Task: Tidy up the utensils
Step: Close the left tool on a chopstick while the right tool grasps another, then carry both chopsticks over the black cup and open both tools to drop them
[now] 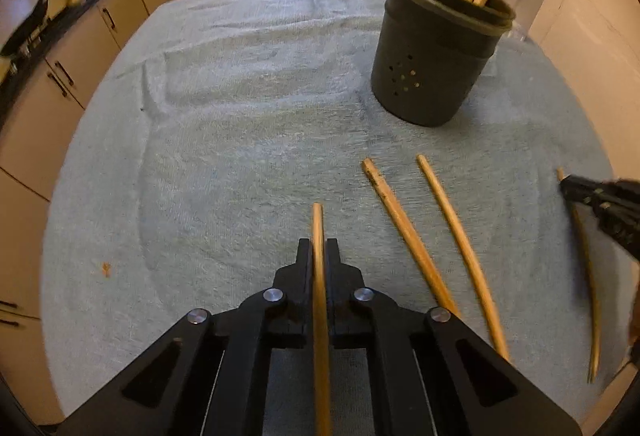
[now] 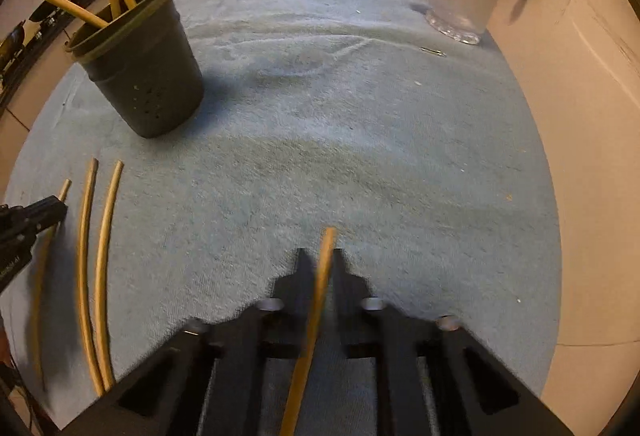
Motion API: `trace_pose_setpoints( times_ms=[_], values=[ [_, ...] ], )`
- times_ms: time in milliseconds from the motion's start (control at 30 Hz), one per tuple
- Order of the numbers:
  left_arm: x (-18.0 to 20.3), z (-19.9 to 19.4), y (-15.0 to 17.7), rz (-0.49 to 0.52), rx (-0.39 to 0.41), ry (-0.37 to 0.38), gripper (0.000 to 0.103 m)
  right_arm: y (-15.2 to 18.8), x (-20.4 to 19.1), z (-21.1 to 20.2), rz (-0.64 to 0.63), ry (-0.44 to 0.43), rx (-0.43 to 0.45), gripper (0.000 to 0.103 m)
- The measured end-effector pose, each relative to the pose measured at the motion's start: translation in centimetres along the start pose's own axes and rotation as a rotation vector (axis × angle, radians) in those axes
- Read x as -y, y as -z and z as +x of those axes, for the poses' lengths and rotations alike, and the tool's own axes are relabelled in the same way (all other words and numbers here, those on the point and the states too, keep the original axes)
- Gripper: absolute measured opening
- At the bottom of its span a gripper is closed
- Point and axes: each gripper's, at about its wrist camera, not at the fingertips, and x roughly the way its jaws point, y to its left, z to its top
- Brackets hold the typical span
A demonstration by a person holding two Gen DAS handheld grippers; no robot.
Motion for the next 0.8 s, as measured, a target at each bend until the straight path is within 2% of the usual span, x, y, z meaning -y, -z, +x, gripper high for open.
trace_pose_setpoints(
  times_ms=[133,400,600,800],
  values=[
    [-0.3,-3.1,0.6,-0.023,0.086,-0.010,0.005,0.6,0.7,-2.2,0.044,-0.068,0.079,0.006],
    [0.2,-13.1,2.6,-0.053,0.332,0.016,0.005,3.1,1.7,-11.6,0.097,-0.133,0.333,0.006],
    [0.9,-18.8,5.6,-0.058,0.488,-0.001,0.005,6.4,1.3,-17.3,0.102,-0.137,0.487,0.006],
    [1.7,-21.9,9.4,-0.030,0.567,-0.041,0.005,10.0,1.3,-20.5,0.092,-0.119,0.593,0.006]
  ],
)
